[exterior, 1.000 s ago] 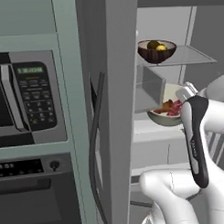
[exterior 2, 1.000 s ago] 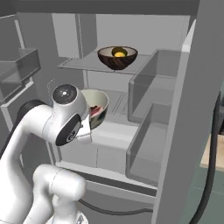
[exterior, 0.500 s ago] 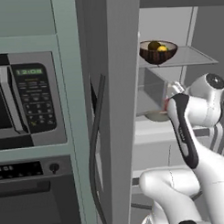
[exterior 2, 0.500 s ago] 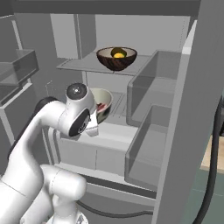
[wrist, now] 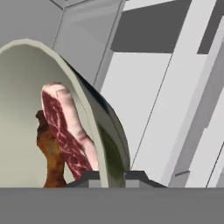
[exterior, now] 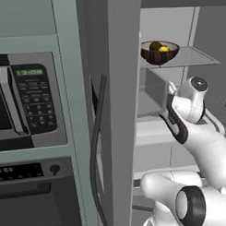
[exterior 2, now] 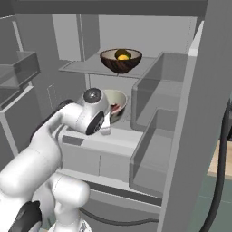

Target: Place the bowl with the avocado and lemon on the top shelf of the fridge. Place the bowl with the chicken drumstick and steak on the second highest shelf of the fridge.

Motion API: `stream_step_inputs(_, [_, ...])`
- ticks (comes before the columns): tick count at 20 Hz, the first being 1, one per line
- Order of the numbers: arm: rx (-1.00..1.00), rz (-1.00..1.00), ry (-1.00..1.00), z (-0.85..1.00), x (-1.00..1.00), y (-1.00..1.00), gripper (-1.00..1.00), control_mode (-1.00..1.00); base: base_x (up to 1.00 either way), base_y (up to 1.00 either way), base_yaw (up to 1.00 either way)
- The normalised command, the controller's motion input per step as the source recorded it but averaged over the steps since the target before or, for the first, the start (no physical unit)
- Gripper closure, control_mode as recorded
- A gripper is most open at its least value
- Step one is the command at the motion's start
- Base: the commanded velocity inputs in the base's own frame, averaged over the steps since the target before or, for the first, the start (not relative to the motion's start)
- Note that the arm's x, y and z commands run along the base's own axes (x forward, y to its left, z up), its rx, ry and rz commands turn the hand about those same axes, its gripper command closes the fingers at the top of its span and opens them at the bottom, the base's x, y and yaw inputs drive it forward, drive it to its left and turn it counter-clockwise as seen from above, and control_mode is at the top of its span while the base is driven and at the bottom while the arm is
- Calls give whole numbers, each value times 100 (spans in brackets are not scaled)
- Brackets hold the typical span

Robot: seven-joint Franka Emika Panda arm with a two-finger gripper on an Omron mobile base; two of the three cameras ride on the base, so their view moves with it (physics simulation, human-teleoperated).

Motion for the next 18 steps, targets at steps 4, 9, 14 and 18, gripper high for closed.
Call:
stream_step_inputs(4, [18,-2,1,-2,50,-36,100,-100,0,0,0])
stream_step_inputs(9, [6,-1,4,0,59,-7,100,-100,0,0,0])
stream_step_inputs(14, [0,-3,6,-26,45,0,100,-100,0,0,0])
stream_step_inputs(18, [0,-4,2,-34,38,0,100,-100,0,0,0])
